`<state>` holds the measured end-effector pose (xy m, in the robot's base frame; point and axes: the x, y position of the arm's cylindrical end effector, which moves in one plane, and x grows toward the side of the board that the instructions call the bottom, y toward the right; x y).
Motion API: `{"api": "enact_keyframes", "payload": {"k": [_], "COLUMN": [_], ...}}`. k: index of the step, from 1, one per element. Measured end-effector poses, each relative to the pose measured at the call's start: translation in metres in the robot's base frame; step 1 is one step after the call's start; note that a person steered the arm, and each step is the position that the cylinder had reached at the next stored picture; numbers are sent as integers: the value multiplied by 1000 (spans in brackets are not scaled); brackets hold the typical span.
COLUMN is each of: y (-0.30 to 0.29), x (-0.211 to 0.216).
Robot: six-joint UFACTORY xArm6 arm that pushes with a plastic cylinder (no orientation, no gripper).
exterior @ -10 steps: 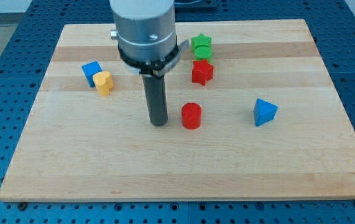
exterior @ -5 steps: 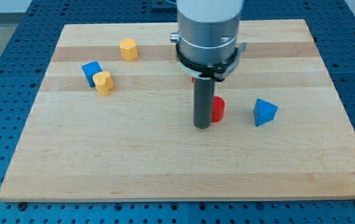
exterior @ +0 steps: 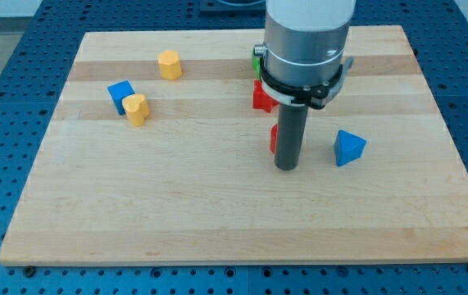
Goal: Push the red circle to the red star
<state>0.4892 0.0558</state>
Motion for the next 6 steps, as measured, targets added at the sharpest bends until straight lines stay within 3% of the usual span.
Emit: {"api": "enact_keyframes", "payload": {"k": [4, 6], "y": [24, 2], "x": [-28, -36]}}
